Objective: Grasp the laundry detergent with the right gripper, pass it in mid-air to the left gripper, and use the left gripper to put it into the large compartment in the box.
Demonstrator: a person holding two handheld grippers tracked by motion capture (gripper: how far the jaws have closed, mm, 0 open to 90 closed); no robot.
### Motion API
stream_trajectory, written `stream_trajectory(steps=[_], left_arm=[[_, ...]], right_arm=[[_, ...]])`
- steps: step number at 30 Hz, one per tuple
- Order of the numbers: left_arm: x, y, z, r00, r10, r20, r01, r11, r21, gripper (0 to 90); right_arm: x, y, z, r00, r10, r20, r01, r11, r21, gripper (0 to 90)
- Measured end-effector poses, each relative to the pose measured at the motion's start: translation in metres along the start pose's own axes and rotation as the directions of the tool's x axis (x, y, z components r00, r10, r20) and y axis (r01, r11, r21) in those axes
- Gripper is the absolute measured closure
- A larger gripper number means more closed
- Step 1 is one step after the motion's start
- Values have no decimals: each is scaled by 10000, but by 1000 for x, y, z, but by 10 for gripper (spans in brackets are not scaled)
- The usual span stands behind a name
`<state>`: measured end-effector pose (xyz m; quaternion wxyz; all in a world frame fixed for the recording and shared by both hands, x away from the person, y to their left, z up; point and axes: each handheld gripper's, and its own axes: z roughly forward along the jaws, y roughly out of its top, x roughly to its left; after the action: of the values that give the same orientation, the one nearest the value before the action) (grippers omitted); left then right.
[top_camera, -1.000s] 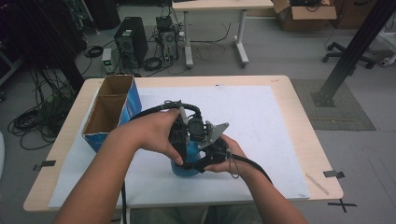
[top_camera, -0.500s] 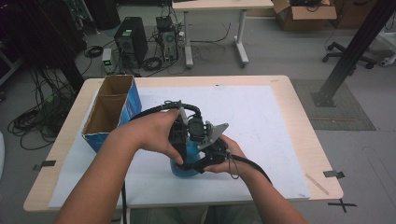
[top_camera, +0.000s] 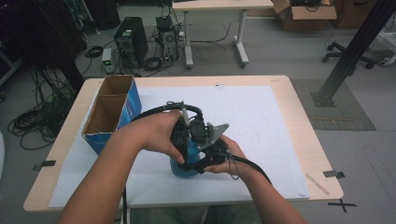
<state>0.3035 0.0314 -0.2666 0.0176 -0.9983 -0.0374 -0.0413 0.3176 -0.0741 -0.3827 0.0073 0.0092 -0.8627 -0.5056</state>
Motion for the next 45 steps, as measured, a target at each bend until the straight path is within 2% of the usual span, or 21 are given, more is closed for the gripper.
stream_trajectory(steps=[3,4,11,12,14,15,19,20,23,25,28,31,35,36,37,45], left_arm=[[1,-1,-1,10000,-64,31,64,10000,-36,379],[1,0,-1,10000,-8,-45,9,10000,65,381],[1,2,-1,10000,29,-69,-26,9991,413,385],[1,3,-1,10000,38,-88,-34,9991,420,386],[1,2,-1,9999,30,-107,-26,9991,421,387],[0,2,-3,9999,29,-136,-22,9989,473,387],[-1,2,-4,9998,23,-207,-13,9989,475,388],[0,2,-5,9999,23,-171,-15,9990,452,388],[0,1,-6,9998,-5,-184,10,9996,299,389],[0,1,-6,9998,13,-184,-7,9995,327,389],[1,1,-6,9996,101,-253,-90,9991,420,389],[1,2,-7,9996,103,-246,-93,9991,418,390],[4,1,-8,9998,113,-171,-106,9991,410,389],[4,1,-9,9998,84,-179,-78,9993,371,390],[5,0,-8,9999,38,-160,-32,9993,383,390],[6,1,-8,9999,-22,-123,28,9990,439,389]], right_arm=[[1,1,-1,10000,51,18,-51,10000,37,455],[0,0,0,9999,-80,102,80,10000,19,455],[1,0,0,9999,32,121,-33,10000,19,456],[0,0,0,9998,-123,163,123,9999,-29,456],[1,1,0,9999,-18,141,17,10000,4,455],[0,1,0,9997,-162,195,163,9999,-46,455],[1,2,0,9999,-7,111,7,10000,-76,455],[0,3,0,9995,-178,274,178,9998,-25,454],[0,3,0,9997,-167,194,170,9997,-152,449],[1,3,-1,9998,-46,188,49,9999,-165,446],[0,0,0,9996,21,272,-8,9988,-488,433],[-1,-1,-1,9994,-95,334,111,9988,-475,430],[-2,-3,-2,9993,45,358,-22,9980,-634,414],[-1,-4,-3,9989,327,334,-297,9958,-871,392],[-1,-5,-3,9987,399,312,-366,9942,-1008,366],[-3,-8,-4,9973,593,438,-537,9913,-1199,267]])
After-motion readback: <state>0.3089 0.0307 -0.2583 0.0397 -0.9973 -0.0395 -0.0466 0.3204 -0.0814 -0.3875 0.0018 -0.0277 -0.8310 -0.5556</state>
